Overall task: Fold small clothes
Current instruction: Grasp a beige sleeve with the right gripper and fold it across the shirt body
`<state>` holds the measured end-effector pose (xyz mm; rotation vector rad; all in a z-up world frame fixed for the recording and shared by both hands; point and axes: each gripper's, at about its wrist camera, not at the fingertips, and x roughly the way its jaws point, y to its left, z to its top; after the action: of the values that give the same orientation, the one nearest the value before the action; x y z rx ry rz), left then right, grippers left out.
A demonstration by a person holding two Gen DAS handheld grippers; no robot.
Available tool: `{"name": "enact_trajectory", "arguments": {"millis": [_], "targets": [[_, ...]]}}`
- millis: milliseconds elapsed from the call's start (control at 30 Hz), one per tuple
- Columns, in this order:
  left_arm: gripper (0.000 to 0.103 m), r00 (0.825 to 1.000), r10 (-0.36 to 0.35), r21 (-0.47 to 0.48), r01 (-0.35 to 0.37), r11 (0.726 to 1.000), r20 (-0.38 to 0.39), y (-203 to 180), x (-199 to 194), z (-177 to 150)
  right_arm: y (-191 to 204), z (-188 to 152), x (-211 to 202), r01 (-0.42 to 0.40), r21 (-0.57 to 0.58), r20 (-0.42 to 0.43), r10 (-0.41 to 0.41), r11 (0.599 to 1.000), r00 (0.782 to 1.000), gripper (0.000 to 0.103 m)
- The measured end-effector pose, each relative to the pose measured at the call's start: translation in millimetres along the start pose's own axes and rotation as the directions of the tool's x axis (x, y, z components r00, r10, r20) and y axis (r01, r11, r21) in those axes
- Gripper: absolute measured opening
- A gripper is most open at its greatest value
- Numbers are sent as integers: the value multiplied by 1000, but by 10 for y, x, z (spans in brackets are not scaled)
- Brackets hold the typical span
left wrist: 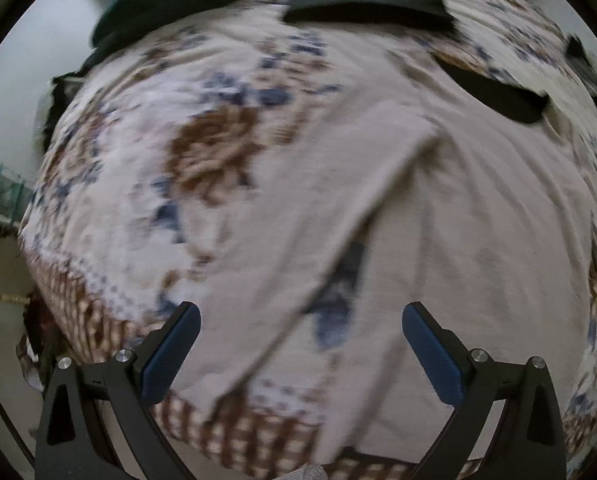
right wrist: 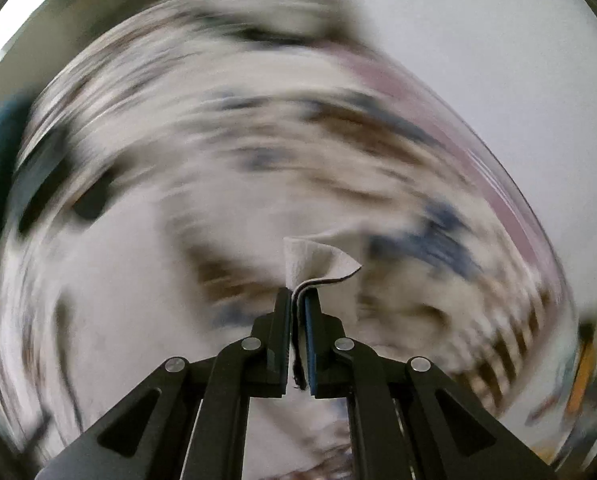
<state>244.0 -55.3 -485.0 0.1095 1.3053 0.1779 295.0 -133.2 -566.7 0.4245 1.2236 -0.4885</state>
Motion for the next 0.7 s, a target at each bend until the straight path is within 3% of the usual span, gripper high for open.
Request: {"name": "enact_trajectory", "arguments": {"millis": [67,133,200,267,333,400,533,567,633,700], "targets": [[103,1000,19,-47,-19,999,3,250,-23,-40,815,-97,-116,-25,-236,-17,22,971,1000,7],[103,999,44,-90,-43,995,11,501,-20,-97,1581,-404,-84,-56,-448,-36,44,892,998,6],[103,997,74,-112,-72,991,13,659,-7,-165,2251,-865,13,-61,-625,-50,38,778,998,6],[103,993,115,-141,-113,983,2,839,42,-247,2588,-1323,271,-61,-734,-86,-4,677,996,6],[103,991,129,-181,-130,975,-21,1025,101,-340,2728,-1677,535,-74,-790,-134,-53,608,990,6],[103,989,136,-217,-144,966,-48,1180,163,-442,2791,-1939,681,-75,-821,-158,-98,566,983,6],[103,988,129,-265,-147,953,-83,1368,272,-605,2831,-2216,785,-90,-844,-199,-153,528,968,4],[103,989,117,-277,-138,951,-91,1410,301,-631,2826,-2219,798,-117,-832,-237,-157,542,959,4],[103,992,81,-306,-107,946,-98,1484,344,-693,2787,-2167,772,-202,-767,-341,-120,609,932,10],[103,995,13,-366,-48,929,-97,1599,409,-777,2743,-2115,633,-250,-696,-390,-63,673,919,42]]}}
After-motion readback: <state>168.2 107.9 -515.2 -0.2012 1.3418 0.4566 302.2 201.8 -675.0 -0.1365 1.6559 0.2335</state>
